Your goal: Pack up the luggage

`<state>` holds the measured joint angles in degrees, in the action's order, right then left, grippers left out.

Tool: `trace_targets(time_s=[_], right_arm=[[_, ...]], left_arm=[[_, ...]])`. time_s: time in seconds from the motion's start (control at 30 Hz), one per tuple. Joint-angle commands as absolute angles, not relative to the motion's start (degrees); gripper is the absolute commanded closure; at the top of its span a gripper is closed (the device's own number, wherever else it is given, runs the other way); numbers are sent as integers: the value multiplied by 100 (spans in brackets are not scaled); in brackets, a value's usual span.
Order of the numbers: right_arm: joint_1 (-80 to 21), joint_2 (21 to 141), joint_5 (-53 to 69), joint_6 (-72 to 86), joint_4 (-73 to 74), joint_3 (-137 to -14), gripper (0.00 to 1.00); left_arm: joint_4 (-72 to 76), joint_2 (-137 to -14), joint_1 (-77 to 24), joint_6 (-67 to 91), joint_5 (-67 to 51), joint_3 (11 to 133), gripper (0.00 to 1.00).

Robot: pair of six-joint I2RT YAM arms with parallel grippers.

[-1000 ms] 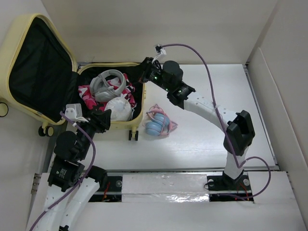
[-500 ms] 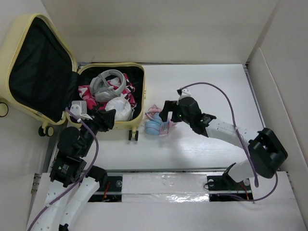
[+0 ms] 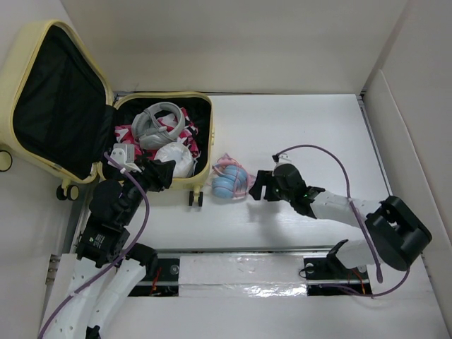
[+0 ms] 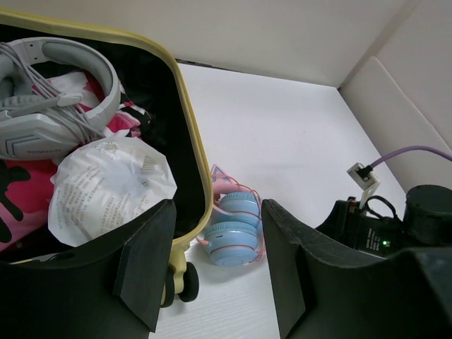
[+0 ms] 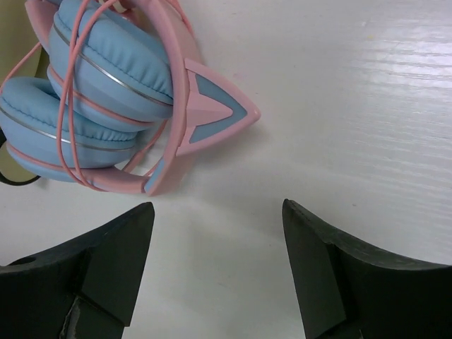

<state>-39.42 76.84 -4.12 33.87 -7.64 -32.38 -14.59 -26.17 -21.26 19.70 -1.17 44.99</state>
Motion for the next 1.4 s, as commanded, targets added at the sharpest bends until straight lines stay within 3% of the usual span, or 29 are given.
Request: trace_targets(time_s=[0.0,0.4,0.5,0.8,0.97,1.23,1.27,1.37], right_arm=[[-4042,8101,-45,3472,-1572,-3418,21],[-4096,8464,228,3779,-2354,-3410,24],[-4096,8482,422,3814,-2775,-3349,29],[-3955,8639,-217,4052,-2620,-3357,25],[-4025,8824,-1045,3973,-1715,-3665,40],[-4245,9473,-1415,3648,-933,-4542,53],[-4245,9562,-1459,3613,-871,-4640,64],[-4350,9913,-1582,3586,-826,-4877,68]], left_arm=[[-1125,-2681,-2109,1942,-246,4483,51],[-1116,-2707,-2109,1942,-395,4474,51],[-1099,-2672,-2109,1942,-404,4465,51],[-1125,-2690,-2109,1934,-422,4474,51],[-1125,-2689,-2109,1925,-404,4474,51],[-1116,-2672,-2109,1942,-413,4474,51],[-1116,-2663,-2109,1934,-378,4474,51],[-1142,-2672,-2109,1925,-387,4465,51]])
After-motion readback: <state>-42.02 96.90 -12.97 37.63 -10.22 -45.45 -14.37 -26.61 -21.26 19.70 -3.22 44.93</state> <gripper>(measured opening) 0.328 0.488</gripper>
